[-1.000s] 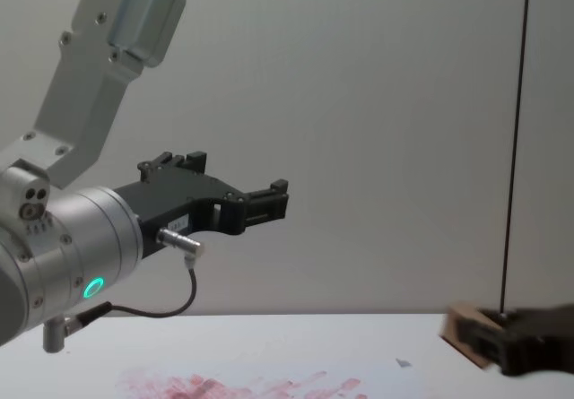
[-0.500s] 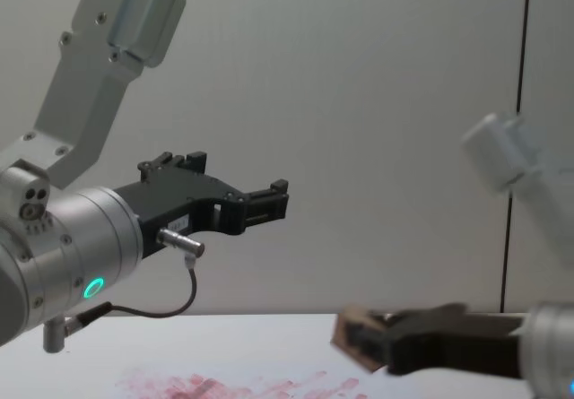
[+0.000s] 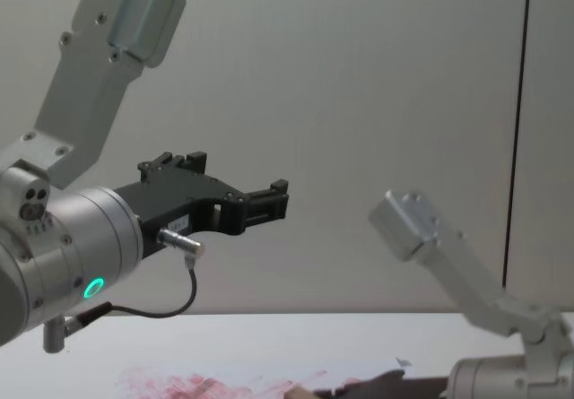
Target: Use the one hand to pick up the stamp and affix it onto the A4 paper.
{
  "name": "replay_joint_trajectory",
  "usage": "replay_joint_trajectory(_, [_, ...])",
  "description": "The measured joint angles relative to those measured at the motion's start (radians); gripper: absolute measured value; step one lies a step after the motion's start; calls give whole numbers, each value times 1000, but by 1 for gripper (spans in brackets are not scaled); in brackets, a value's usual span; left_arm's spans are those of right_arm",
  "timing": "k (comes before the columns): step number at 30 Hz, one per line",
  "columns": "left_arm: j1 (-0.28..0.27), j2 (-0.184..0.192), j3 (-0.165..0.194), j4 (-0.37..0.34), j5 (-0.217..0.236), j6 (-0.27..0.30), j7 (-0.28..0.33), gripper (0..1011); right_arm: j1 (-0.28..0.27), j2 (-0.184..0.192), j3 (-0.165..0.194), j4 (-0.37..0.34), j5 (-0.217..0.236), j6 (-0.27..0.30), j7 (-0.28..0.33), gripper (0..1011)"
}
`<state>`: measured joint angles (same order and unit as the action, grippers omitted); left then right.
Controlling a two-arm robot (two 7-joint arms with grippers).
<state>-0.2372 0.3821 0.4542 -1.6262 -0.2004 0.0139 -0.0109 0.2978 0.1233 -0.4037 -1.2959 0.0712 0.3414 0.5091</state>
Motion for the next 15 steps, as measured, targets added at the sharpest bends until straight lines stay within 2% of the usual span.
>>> replay_joint_trajectory(8, [0,0,0,0,0,0,0,1001,7,-9,-14,29,-26,15,7,219])
replay_joint_trajectory(15, [0,0,0,0,0,0,0,1001,6,-7,-17,33,-30,18,3,219])
